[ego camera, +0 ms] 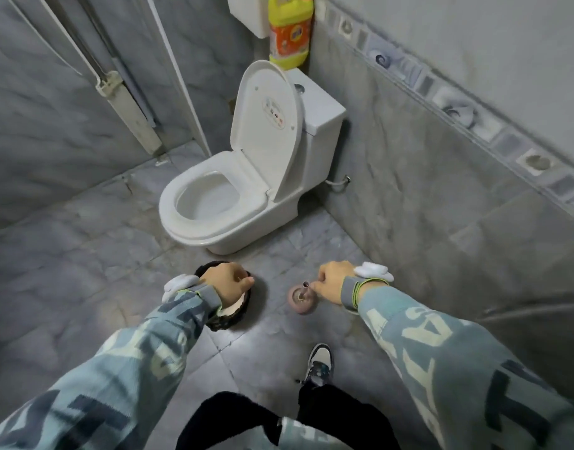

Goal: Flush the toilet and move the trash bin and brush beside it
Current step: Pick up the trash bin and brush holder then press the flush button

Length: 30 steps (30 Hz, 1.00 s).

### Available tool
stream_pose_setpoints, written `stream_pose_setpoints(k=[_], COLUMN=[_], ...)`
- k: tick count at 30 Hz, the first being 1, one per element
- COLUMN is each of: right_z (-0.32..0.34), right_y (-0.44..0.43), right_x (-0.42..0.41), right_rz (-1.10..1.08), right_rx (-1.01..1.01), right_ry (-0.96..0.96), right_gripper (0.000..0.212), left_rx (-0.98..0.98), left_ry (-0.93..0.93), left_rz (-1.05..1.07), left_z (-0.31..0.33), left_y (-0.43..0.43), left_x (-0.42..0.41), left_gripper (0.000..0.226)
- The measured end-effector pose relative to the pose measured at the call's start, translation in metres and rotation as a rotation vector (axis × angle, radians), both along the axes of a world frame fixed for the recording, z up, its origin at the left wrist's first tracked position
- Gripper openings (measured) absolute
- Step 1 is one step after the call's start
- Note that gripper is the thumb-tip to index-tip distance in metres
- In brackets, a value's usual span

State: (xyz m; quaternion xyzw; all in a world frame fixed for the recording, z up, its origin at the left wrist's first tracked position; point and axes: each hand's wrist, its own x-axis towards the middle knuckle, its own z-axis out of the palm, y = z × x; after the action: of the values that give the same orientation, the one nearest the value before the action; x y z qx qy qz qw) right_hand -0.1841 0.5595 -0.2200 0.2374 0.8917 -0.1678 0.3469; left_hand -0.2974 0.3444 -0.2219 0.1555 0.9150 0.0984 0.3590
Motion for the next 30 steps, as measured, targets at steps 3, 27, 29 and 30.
stream_pose_setpoints(k=[3, 27, 29, 30], right_z=[-0.004, -0.048, -0.054, -0.060], right_y=[0.050, 0.277, 0.285, 0.289], right_x=[-0.035, -0.388, -0.426, -0.445], right_rz=[0.001, 0.218, 0.305, 0.350], right_rx=[-0.010, 0.308, 0.314, 0.305], right_ry=[-0.001, 0.252, 0.265, 0.265], right_gripper=[0.042, 0.046, 0.045, 0.044], left_rx=[0.021, 0.042, 0.038, 0.034], left_ry=[-0.014, -0.232, -0.231, -0.231], left_rz=[0.062, 0.351, 0.385, 0.410], left_z=[-0.006, -0.110, -0.114, -0.119], left_y=[0.027, 0.147, 0.152, 0.157], left_x=[-0.018, -0.210, -0.214, -0.215], left_gripper=[0.033, 0.032, 0.032, 0.032])
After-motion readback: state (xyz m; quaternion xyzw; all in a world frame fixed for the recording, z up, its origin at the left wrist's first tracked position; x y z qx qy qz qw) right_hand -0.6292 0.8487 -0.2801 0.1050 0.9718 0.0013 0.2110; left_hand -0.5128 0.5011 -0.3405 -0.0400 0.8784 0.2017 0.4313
